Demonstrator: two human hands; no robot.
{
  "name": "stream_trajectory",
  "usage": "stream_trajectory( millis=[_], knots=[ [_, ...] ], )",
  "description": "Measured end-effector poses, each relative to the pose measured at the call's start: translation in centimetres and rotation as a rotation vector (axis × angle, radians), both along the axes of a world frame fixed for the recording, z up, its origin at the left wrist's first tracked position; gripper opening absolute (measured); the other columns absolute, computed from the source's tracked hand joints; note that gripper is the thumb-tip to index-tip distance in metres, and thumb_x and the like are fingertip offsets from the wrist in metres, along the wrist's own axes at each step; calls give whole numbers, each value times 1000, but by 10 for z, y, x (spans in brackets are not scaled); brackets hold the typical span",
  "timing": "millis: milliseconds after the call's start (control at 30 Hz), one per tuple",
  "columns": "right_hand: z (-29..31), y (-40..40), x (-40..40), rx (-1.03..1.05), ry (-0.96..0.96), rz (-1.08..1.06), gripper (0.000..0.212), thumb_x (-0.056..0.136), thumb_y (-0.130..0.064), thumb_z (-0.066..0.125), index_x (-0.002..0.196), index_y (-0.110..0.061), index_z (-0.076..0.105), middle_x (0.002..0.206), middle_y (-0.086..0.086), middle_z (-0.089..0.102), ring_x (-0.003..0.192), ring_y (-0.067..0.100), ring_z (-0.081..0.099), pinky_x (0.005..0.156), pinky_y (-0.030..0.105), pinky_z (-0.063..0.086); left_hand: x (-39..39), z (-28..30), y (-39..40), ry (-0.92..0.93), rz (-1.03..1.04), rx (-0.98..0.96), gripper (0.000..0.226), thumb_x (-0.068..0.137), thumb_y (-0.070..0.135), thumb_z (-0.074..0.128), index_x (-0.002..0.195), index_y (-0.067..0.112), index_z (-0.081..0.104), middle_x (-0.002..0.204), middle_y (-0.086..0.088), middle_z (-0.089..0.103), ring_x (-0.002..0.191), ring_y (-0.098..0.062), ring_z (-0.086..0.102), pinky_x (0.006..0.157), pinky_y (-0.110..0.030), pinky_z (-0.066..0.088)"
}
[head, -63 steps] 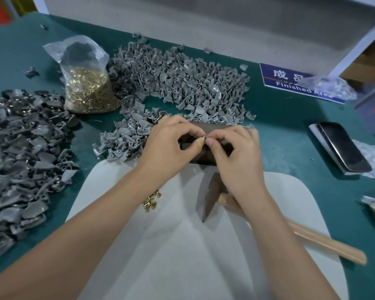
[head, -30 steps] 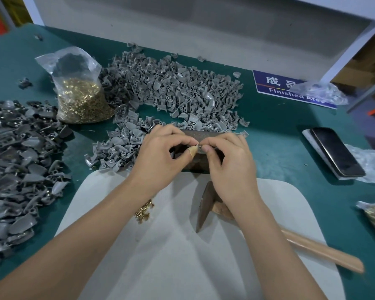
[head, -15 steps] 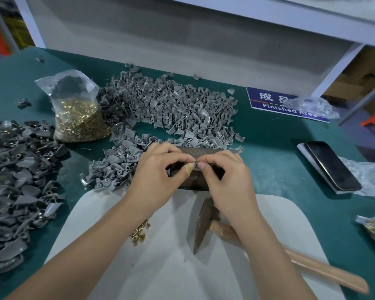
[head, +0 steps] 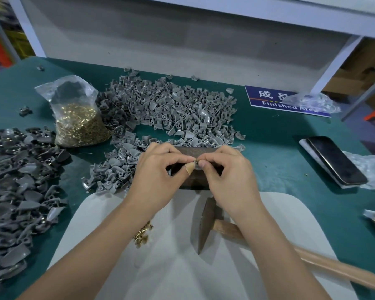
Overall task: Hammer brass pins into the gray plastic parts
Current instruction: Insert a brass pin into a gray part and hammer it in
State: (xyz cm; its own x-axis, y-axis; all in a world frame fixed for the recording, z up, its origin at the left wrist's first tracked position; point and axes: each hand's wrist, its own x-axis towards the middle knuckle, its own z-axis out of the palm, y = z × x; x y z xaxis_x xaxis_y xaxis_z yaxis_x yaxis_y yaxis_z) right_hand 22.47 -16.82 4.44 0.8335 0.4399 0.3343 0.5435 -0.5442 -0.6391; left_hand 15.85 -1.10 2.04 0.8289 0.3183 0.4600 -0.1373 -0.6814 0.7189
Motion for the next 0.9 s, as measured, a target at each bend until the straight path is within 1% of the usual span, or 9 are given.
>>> stream_trajectory(
  millis=[67,133,233,333,467,567,633,767,900],
  knots=[
    [4,2,-5,-107,-112,-36,15,95,-24,68,89,-33,78,85,-12,56,95,13,53,65,32,40,0,0,0,-3,5,-12,13,88,29,79,100,26,82,86,11,62,93,-15,52,84,-40,45],
    [7,5,-10,-192,-223,-62,14,95,-25,67,87,-32,77,85,-13,54,93,14,49,60,29,30,0,1,-2,2,7,-15,13,88,27,79,101,25,82,86,11,61,92,-14,52,84,-40,46],
    [7,6,-10,-213,-256,-73,14,94,-26,67,85,-31,76,82,-13,50,91,14,46,53,25,25,0,1,-2,6,11,-2,14,88,27,78,102,25,81,86,11,61,92,-14,53,83,-38,46],
    [5,2,-7,-168,-194,-75,11,94,-31,69,89,-37,77,82,-14,54,94,13,47,56,28,32,-1,0,0,11,1,25,15,89,30,76,103,28,81,86,12,61,93,-14,53,83,-41,46],
    [1,0,1,-65,-134,-30,11,91,-30,74,91,-38,80,78,-14,60,92,20,52,73,40,49,-3,3,1,26,41,99,15,90,42,71,100,35,78,94,19,65,97,-11,53,87,-47,45],
    [-2,-1,4,-13,-122,-20,12,89,-27,75,90,-37,81,76,-14,62,89,23,52,78,45,50,-2,3,-1,26,39,88,11,90,41,71,98,35,76,95,20,66,97,-12,55,88,-47,45],
    [-4,-1,3,9,-119,-25,12,88,-26,75,89,-36,81,77,-14,64,89,24,52,78,45,49,-2,4,0,25,39,128,9,91,41,70,97,35,76,96,22,66,99,-11,54,90,-44,43],
    [-5,0,1,38,-108,-50,12,88,-27,74,89,-36,82,79,-15,65,92,23,52,80,45,49,-2,5,2,30,94,298,14,93,50,63,96,39,72,98,25,64,99,-7,48,80,-30,24],
    [-2,0,0,1,-104,-46,13,91,-30,72,90,-38,81,79,-18,61,91,22,49,80,44,47,-2,1,2,20,73,282,20,94,52,57,99,39,71,100,25,64,101,-7,48,82,-31,25]
  ],
)
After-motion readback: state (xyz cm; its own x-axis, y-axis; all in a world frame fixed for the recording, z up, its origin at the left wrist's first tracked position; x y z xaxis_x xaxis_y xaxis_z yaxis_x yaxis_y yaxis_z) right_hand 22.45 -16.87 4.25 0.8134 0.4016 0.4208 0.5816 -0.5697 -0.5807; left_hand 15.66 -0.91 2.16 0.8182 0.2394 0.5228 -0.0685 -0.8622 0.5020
